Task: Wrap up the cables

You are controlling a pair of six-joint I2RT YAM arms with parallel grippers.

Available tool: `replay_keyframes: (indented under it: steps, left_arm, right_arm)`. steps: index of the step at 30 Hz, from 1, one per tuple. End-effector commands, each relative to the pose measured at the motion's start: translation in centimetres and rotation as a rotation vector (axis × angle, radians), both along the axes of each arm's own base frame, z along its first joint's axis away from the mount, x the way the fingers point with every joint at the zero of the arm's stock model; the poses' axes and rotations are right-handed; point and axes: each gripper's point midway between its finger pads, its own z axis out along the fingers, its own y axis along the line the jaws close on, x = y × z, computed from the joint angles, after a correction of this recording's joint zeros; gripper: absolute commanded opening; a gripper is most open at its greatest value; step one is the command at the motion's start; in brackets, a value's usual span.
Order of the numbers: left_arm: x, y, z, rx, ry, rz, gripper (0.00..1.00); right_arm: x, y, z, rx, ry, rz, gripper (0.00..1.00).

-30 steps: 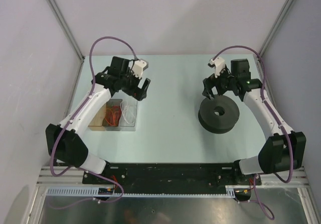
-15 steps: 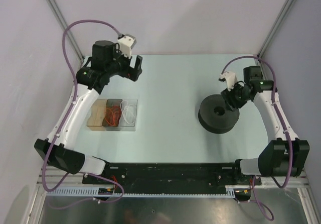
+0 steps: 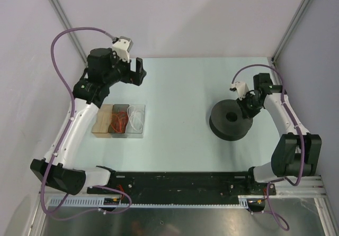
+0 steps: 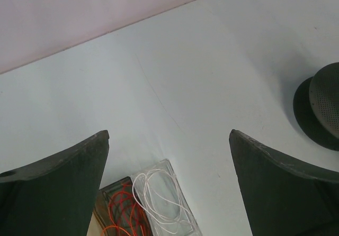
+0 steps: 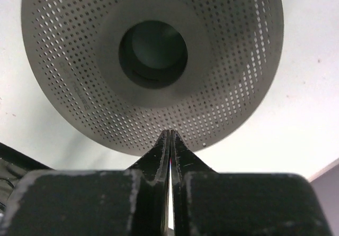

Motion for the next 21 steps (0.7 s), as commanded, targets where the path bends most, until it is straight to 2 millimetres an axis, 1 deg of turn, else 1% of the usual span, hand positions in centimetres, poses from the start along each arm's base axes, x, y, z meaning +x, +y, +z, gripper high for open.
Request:
replay_keyframes:
  steps: [1, 4, 8, 11, 14, 17, 21]
  left_arm:
    - [-0.3, 0.2, 1.4, -0.055, -0.048, 0.020, 0.99]
    - [-0.4, 0.1, 1.1, -0.070, -0.037, 0.023, 1.00]
    - [-0.6, 0.0, 1.3, -0.122, -0.018, 0.041, 0.99]
    - [-0.3, 0.6, 1.1, -0.144, -0.008, 0.096, 1.00]
    - [0.1, 1.5, 0.7, -0.127, -0.010, 0.141, 0.99]
    - [0.1, 1.9, 0.3, -0.134, 0.002, 0.144, 0.99]
    - [-0.6, 2.5, -0.1, -0.148, 0.013, 0.134, 0.99]
  right_arm:
    - [1.3, 2.1, -0.5, 0.011, -0.027, 0.050, 0.00]
    - [1.7, 3.3, -1.5, 0.020, -0.019, 0.065, 0.00]
    - [2.6, 4.1, -2.6, 0.037, -0.019, 0.068, 0.00]
    - [2.9, 5.1, -3.7, 0.042, -0.004, 0.090, 0.00]
    - [3.0, 6.2, -4.8, 0.047, 0.015, 0.120, 0.00]
    - [3.1, 7.8, -5.5, 0.055, 0.019, 0.160, 0.00]
    - [3.3, 11.0, -5.7, 0.083, -0.003, 0.225, 0.00]
